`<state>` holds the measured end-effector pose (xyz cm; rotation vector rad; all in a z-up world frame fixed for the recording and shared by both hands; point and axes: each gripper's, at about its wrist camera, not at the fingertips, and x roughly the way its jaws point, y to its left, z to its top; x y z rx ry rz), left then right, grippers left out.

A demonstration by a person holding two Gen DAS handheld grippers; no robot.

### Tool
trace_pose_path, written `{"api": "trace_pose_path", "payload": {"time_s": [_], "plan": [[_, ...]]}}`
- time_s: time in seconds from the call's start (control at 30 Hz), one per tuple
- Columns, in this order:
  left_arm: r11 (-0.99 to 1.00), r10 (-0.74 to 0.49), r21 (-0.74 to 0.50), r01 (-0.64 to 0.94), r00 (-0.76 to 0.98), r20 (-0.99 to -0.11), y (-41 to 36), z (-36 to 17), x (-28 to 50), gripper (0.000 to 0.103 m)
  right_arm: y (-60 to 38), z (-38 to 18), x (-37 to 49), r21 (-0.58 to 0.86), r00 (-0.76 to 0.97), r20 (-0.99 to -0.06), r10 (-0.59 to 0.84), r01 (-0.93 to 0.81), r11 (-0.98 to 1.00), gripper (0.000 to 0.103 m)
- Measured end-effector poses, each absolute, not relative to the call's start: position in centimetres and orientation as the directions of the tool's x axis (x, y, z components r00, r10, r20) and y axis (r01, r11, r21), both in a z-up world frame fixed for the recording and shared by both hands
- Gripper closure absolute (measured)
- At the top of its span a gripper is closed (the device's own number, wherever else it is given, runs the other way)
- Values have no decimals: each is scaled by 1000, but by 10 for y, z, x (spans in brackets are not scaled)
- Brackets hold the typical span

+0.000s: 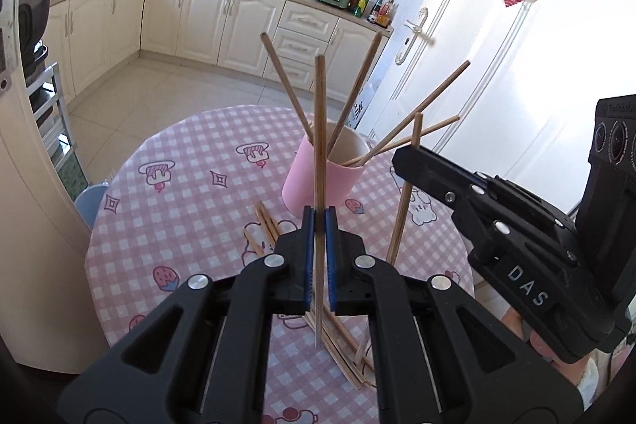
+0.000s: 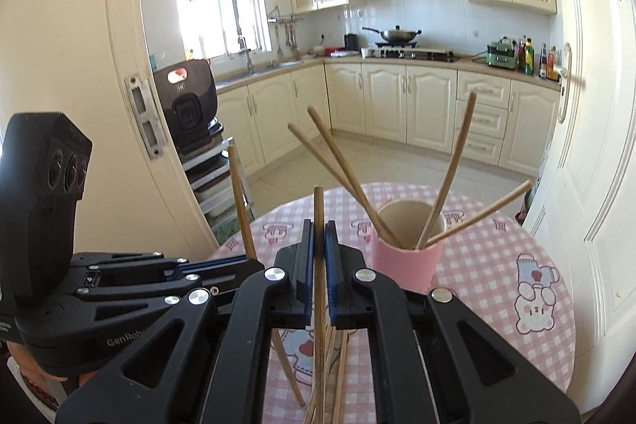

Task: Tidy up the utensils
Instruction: 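Lift both held chopsticks and carry them above the pink cup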

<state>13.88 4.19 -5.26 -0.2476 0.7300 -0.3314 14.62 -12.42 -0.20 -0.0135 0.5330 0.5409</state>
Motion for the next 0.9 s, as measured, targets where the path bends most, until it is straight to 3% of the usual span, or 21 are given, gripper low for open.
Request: {"api": "trace_pose_path", "payload": {"time_s": [0.23,0.9], "plan": [[922,-374,-318,220,719,-586,42,-46,130,97,-128,11,136,122,759,-430,488,-487,865,99],[921,-380,-313,232,717,-584,31,-40,137,97,-142,20,134,136,765,-415,493,-483,865,99]]}}
